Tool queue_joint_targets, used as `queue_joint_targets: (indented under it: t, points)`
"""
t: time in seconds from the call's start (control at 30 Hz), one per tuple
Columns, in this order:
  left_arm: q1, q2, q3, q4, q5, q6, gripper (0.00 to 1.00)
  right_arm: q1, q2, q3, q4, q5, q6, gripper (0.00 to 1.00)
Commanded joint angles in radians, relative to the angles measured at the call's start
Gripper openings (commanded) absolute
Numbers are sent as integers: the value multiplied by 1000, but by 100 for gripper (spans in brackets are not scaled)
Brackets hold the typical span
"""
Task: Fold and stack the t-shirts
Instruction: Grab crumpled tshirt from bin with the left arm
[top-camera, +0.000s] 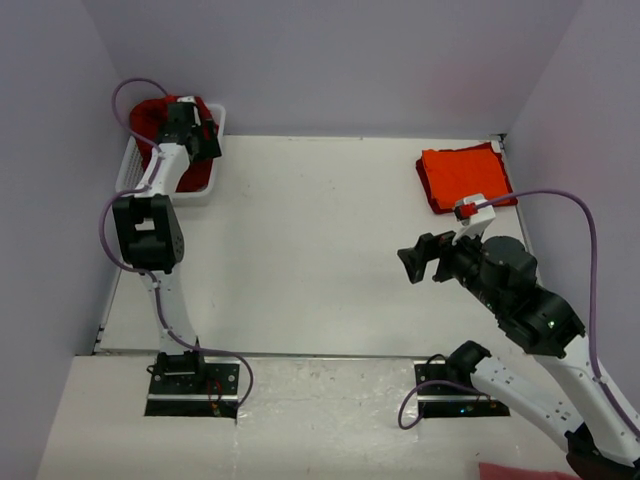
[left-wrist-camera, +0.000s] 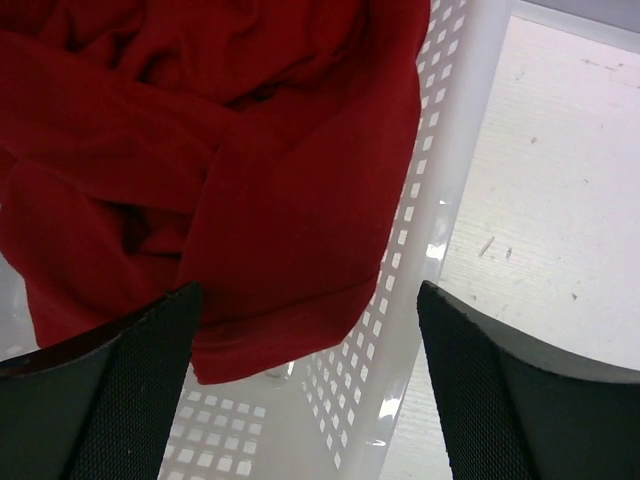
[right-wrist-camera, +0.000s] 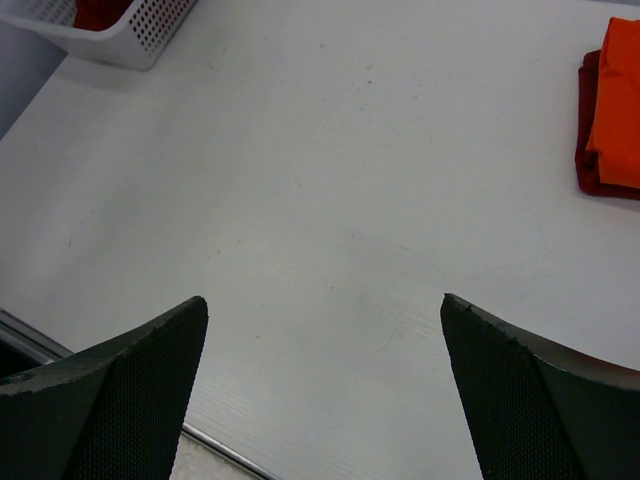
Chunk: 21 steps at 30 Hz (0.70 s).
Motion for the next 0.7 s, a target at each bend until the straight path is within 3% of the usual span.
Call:
queue_joint_targets:
  t: [0.0, 0.4, 0.47, 0.5, 0.67]
  points:
    - [10, 21, 24, 21, -74, 42, 89, 4, 5, -6, -8, -1, -14, 99]
    - [12, 95, 31, 29, -138, 67, 90, 4, 18, -16, -4, 23, 4, 99]
    - [14, 113, 33, 28, -126, 61, 85, 4, 22, -15, -4, 26, 4, 99]
    - [17, 118, 31, 34, -111, 58, 71, 4, 26, -15, -5, 28, 4, 99]
    - [27, 129, 44, 70, -28, 53, 24, 4, 31, -27, -8, 31, 10, 99]
